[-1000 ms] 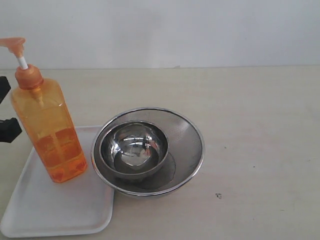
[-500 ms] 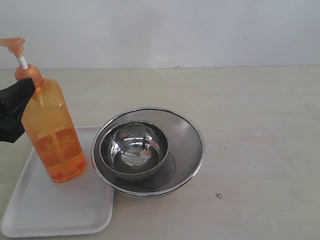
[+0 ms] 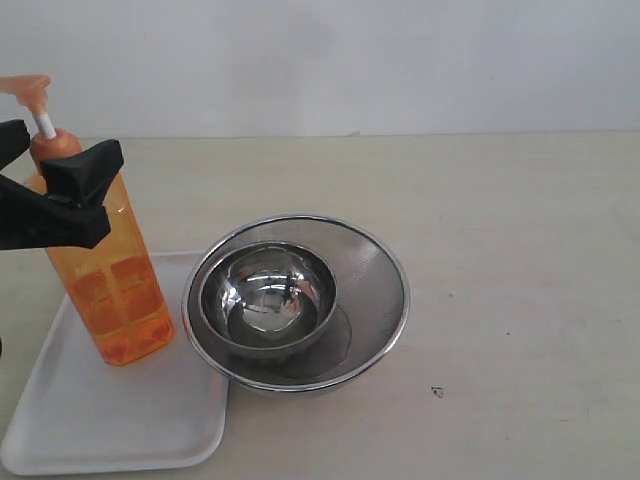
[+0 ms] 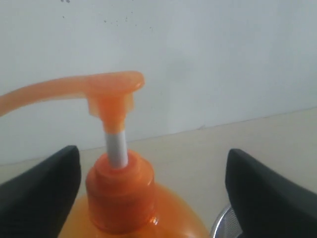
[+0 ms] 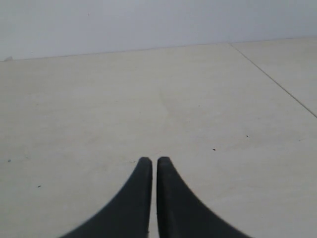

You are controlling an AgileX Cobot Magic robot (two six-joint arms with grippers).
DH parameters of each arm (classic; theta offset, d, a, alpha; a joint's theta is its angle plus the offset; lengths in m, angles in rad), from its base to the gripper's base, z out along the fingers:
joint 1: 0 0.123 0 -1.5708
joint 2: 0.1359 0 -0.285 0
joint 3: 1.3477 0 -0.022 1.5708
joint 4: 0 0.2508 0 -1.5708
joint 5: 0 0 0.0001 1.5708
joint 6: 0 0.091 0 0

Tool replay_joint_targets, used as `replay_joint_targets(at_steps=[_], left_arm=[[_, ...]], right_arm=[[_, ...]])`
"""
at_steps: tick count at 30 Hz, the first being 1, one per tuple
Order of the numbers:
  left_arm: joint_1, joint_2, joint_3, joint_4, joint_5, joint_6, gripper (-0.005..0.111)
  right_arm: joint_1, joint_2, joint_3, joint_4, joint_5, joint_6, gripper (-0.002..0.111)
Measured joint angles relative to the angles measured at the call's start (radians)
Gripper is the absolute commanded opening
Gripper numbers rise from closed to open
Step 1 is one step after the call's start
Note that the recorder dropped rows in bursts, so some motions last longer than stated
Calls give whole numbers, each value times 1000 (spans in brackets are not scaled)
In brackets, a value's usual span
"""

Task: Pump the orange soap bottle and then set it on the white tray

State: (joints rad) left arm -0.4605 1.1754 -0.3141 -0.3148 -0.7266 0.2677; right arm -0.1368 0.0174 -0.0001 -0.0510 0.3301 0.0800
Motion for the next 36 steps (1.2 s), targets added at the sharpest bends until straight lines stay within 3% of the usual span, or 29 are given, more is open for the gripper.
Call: replay_joint_targets(at_steps=[4,7,16,31,36], left_arm=[[0,37,-5,0,-50,-2,74],[0,62,-5,0,-63,-4,63],[1,78,-5,0,-77,-13,5],[16,53,-5,70,-51,-44,5],[90,-46,-3,280,41,-202,5]], right_arm=[[0,0,0,0,0,0,1],[0,0,0,0,0,0,1],[0,0,0,0,0,0,1],[0,0,0,0,0,0,1],[0,0,0,0,0,0,1]])
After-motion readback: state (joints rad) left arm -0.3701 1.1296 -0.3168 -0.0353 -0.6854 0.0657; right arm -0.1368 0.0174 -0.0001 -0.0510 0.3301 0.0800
